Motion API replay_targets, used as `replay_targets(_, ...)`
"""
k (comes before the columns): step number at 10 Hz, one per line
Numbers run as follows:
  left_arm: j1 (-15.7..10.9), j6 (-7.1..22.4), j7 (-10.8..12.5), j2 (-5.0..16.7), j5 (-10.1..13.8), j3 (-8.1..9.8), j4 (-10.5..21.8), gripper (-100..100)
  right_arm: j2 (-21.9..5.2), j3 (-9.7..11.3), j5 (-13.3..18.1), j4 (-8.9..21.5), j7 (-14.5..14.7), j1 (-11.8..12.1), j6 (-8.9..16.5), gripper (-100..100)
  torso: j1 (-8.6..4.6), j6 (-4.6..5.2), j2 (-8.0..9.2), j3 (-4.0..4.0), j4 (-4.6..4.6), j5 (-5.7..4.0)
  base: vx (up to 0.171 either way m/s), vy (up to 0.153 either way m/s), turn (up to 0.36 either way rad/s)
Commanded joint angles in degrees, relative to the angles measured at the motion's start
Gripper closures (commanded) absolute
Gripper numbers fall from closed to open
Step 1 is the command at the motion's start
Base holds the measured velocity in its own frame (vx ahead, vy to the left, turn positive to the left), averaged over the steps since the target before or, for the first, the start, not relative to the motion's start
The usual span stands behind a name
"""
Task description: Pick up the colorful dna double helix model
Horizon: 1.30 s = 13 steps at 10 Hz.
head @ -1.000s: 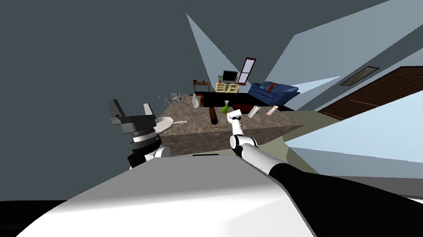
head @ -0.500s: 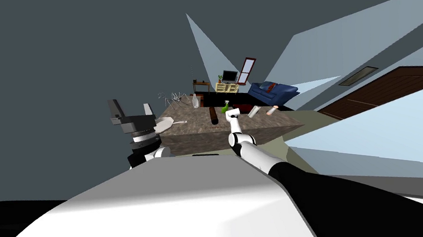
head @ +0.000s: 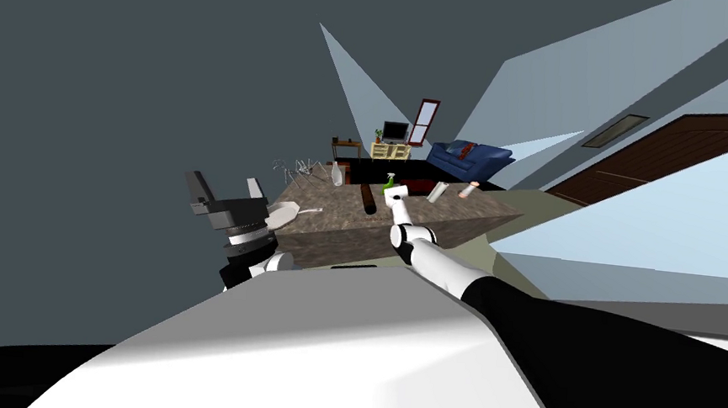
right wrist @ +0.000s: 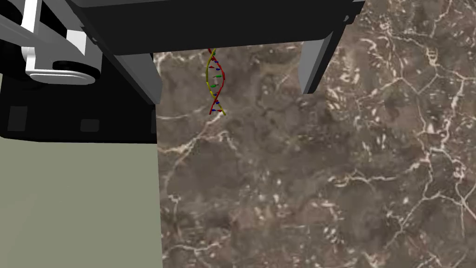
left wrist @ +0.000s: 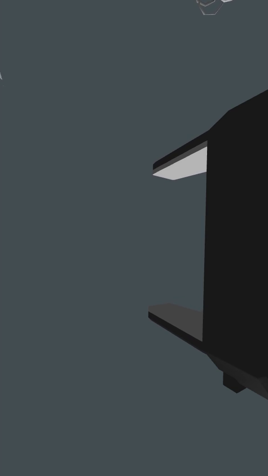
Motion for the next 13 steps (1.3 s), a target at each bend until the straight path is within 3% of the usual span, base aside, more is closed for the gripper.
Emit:
replay_targets(1, 0.00, 0.00, 0.00, 0.00, 0.00, 0.00, 0.00, 0, 1.25, -0.44, -2.86, 1.56, 0.38, -1.48, -2.00, -100, 0.00, 0.00, 0.00, 0.00, 0.00, 0.00, 0.005, 0.017, -0.008)
replay_targets(5, 0.00, 0.00, 0.00, 0.00, 0.00, 0.00, 0.00, 0, 3.78, -0.92, -7.26, 4.23, 0.36, -3.63, -4.22, -100, 0.00, 0.01, 0.01, 0.01, 0.00, 0.00, -0.001, 0.012, -0.005)
replay_targets(6, 0.00, 0.00, 0.00, 0.00, 0.00, 0.00, 0.00, 0, 2.91, -0.98, -6.76, 4.33, 0.46, -3.60, -3.51, -100, 0.00, 0.01, 0.02, 0.01, 0.00, 0.00, 0.000, 0.006, 0.001)
replay_targets(7, 0.00, 0.00, 0.00, 0.00, 0.00, 0.00, 0.00, 0, 3.01, -0.98, -6.87, 4.34, 0.51, -3.63, -3.74, 0, -0.04, 0.02, 0.02, 0.01, 0.00, -0.01, 0.000, 0.000, 0.000)
replay_targets(8, 0.00, 0.00, 0.00, 0.00, 0.00, 0.00, 0.00, 0, 3.63, -1.30, -6.26, 4.72, 0.31, -2.48, -2.08, -100, -0.07, 0.02, 0.01, 0.01, 0.00, -0.01, 0.019, -0.014, 0.004)
replay_targets(10, 0.00, 0.00, 0.00, 0.00, 0.00, 0.00, 0.00, 0, 3.68, -1.38, -6.18, 5.16, 0.21, -2.28, -1.59, -100, -0.17, 0.03, -0.10, -0.06, -0.03, -0.04, 0.024, -0.018, 0.005)
replay_targets(11, 0.00, 0.00, 0.00, 0.00, 0.00, 0.00, 0.00, 0, 3.69, -1.42, -6.15, 5.19, 0.23, -2.19, -1.33, 100, -0.14, 0.03, -0.06, -0.04, -0.02, -0.03, 0.000, 0.000, 0.000)
replay_targets(13, 0.00, 0.00, 0.00, 0.00, 0.00, 0.00, 0.00, 0, 3.71, -1.36, -6.13, 5.22, 0.32, -2.21, -1.39, 100, -0.09, 0.05, -0.04, -0.03, -0.01, -0.04, 0.000, -0.001, 0.012)
